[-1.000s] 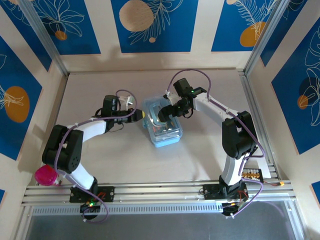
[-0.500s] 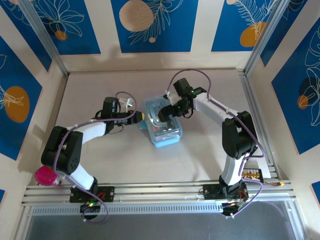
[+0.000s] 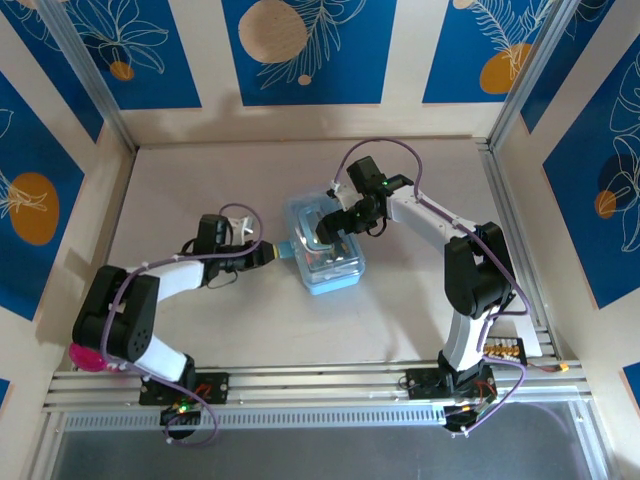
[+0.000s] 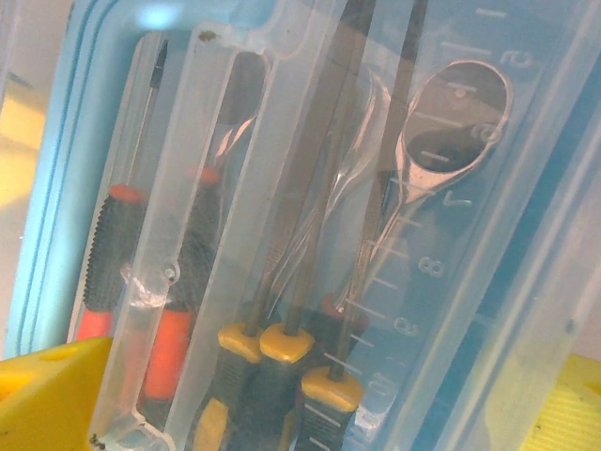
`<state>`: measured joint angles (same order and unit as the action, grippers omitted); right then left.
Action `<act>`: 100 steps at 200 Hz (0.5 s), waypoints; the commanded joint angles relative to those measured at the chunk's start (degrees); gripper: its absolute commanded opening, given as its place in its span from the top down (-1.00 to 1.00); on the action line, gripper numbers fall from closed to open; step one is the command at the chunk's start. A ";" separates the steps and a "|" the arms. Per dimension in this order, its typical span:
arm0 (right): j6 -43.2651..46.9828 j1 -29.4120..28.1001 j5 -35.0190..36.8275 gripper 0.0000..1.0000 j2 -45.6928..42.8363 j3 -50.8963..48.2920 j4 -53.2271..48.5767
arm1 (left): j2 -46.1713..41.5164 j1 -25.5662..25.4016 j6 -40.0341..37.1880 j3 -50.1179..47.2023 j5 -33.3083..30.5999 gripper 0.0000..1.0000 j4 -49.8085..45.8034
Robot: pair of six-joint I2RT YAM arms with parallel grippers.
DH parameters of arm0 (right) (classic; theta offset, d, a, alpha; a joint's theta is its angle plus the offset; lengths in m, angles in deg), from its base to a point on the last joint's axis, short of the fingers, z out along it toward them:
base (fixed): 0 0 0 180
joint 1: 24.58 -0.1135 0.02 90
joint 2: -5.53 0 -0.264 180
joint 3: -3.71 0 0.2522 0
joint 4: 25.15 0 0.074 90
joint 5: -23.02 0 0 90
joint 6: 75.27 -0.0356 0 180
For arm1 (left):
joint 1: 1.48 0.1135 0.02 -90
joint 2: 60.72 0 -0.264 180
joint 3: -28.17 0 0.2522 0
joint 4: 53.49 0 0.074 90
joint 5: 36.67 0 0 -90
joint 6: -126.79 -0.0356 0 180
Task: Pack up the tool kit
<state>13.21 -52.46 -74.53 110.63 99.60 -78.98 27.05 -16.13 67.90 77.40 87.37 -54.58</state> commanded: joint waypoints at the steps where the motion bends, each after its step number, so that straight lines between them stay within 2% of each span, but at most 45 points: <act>1: 1.34 -2.91 -7.22 -0.93 6.04 -3.91 -9.29 | 1.56 0.59 1.87 -0.27 1.33 0.20 3.97; 100: 1.43 -3.06 -7.00 -0.93 6.68 -3.20 -9.75 | 6.13 0.33 2.70 0.04 3.32 0.20 7.80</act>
<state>13.54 -52.46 -74.53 111.08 100.34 -79.86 31.42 -15.96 69.56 77.33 88.92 -50.15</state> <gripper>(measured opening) 0.966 0.403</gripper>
